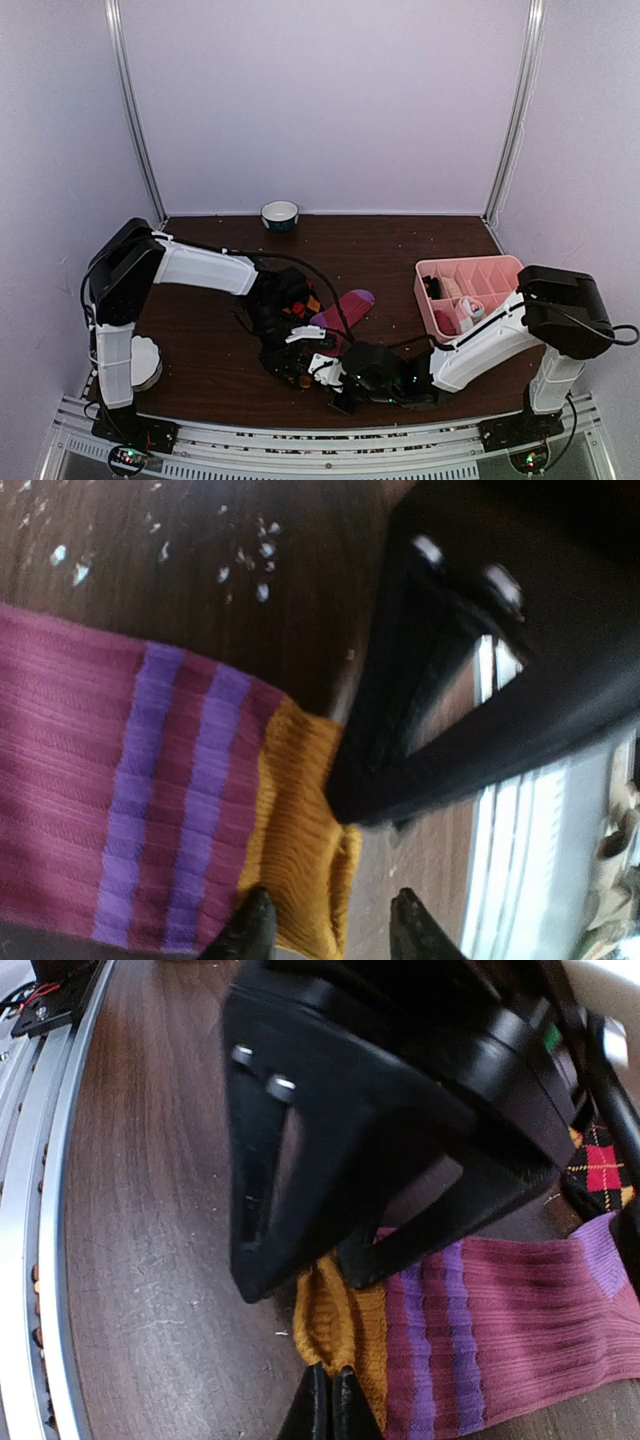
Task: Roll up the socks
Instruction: Roll the sock.
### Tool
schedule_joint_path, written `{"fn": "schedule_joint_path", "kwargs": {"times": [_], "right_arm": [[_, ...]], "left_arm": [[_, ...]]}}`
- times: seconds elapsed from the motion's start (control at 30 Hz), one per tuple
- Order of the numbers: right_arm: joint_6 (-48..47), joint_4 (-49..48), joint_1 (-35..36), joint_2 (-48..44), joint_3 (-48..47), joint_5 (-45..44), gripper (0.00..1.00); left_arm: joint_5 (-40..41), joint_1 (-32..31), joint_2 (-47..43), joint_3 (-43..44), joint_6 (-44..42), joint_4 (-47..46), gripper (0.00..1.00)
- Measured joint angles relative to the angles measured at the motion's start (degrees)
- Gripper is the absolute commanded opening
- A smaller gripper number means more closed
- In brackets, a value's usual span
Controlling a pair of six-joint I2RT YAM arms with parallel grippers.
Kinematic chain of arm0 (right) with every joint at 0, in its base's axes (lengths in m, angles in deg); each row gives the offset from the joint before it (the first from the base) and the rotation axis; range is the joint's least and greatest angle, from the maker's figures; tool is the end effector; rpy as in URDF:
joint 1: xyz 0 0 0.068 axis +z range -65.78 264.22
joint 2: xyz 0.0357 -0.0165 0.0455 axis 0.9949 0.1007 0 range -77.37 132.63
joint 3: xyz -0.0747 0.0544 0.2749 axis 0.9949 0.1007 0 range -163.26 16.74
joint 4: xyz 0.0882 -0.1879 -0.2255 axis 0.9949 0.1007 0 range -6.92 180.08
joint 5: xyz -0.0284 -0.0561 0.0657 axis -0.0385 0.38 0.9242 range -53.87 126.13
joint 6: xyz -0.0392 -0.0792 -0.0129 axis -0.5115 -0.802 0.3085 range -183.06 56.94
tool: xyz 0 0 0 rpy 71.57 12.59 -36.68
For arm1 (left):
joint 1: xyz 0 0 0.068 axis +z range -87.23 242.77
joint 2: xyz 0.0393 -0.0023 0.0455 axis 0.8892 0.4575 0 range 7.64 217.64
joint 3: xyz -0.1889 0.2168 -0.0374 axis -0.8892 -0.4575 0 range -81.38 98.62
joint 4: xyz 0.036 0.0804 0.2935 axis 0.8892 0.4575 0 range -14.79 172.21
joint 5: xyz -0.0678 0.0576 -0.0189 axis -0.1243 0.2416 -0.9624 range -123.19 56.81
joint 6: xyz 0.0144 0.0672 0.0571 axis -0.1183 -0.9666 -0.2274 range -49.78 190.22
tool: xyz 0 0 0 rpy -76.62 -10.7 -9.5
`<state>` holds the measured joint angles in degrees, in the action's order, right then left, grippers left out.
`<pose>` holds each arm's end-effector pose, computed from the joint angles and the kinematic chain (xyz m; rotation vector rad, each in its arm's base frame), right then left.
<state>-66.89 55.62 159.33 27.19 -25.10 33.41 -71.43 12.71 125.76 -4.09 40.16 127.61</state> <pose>0.1075 0.3891 0.0651 -1.4157 1.7629 0.6384 0.2226 -0.3428 0.0798 -1.7939 -2.1758 0.9490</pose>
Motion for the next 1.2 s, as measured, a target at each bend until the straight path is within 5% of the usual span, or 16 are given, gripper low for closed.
{"fn": "schedule_joint_path", "kwargs": {"times": [0.03,0.1,0.23,0.77,1.2], "right_arm": [[1.36,0.24,-0.94,-0.02,-0.15,1.77,0.0],[4.28,0.7,-3.1,-0.02,-0.35,5.51,0.0],[9.44,1.62,-7.45,-0.02,-0.59,13.53,0.0],[33.18,6.19,-18.1,4.44,-5.16,33.92,0.0],[39.91,14.47,-20.0,6.82,-11.32,38.1,0.0]], "left_arm": [[0.72,0.07,-1.33,-1.18,0.35,-0.94,0.48],[2.95,0.46,-4.76,-4.2,0.79,-3.8,0.65],[7.52,2.21,-12.94,-10.12,1.81,-9.81,0.67],[8.17,2.36,-21.99,-16.98,-8.7,-17.05,0.6],[17.4,-7.98,-21.97,-17.62,-16.98,-20.59,0.44]]}}
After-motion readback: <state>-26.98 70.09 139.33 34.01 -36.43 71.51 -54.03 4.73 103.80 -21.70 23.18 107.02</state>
